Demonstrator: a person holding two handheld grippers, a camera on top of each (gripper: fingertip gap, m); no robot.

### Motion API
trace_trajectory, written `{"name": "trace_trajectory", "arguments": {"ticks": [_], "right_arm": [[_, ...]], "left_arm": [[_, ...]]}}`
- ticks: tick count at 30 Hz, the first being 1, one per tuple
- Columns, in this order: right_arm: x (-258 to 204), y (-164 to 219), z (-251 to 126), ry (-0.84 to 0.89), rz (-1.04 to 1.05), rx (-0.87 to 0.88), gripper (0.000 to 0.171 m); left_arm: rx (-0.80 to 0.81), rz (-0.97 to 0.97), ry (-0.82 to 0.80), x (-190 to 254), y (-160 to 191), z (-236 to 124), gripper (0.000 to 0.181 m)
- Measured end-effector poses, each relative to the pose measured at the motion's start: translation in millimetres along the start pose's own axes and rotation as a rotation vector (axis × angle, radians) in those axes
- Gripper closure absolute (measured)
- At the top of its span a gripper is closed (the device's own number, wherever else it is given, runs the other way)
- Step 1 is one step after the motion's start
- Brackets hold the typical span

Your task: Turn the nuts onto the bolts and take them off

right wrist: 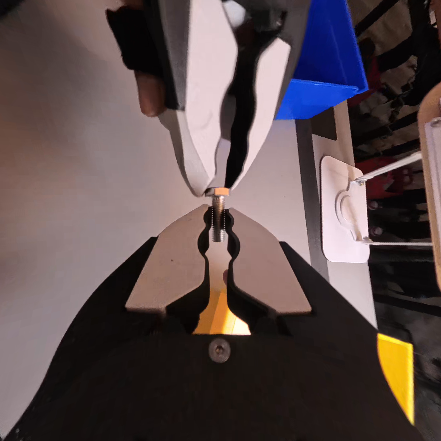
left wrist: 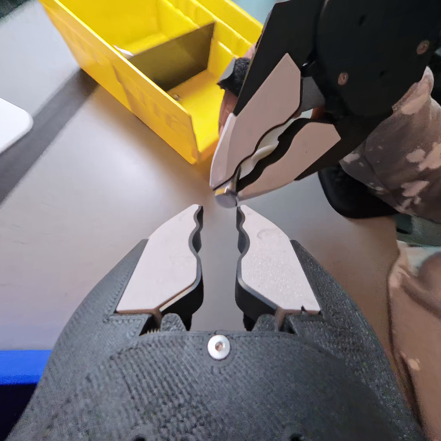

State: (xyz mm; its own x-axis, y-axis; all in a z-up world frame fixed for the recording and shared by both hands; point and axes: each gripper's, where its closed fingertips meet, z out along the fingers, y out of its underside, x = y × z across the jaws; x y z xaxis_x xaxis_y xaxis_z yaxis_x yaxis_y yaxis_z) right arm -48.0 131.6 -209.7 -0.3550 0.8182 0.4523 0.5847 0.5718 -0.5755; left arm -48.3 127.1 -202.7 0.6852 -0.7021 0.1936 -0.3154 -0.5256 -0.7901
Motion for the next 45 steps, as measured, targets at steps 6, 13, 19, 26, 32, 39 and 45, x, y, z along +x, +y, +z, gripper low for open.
{"name": "trace_trajectory", "arguments": {"ticks": [6, 13, 19, 26, 32, 39, 45], "right_arm": [[122, 77, -58, 0.402, 0.475, 0.064, 0.161], [203, 264, -70, 0.518, 1.038, -0.295, 0.161], [189, 331, -37, 0.386, 1.178, -0.58, 0.161], [174, 355, -23, 0.328, 1.229, -0.761, 0.161], [193, 325, -43, 0.352, 1.178, -0.663, 0.152], [208, 150, -122, 0.52, 0.838, 0.064, 0.151], [84, 56, -143, 0.445, 0.664, 0.385, 0.15]], "left_arm": [[0.343, 0.013, -0.127, -24, -47, -48, 0.154], [0.559, 0.019, -0.283, -49, -66, -93, 0.156], [0.608, -0.016, -0.342, -68, -62, -111, 0.158], [0.631, -0.061, -0.355, -79, -58, -128, 0.16], [0.656, -0.084, -0.39, -88, -55, -147, 0.159], [0.617, -0.153, -0.53, -119, -33, -187, 0.157], [0.339, -0.255, -0.693, -170, 20, -207, 0.154]]}}
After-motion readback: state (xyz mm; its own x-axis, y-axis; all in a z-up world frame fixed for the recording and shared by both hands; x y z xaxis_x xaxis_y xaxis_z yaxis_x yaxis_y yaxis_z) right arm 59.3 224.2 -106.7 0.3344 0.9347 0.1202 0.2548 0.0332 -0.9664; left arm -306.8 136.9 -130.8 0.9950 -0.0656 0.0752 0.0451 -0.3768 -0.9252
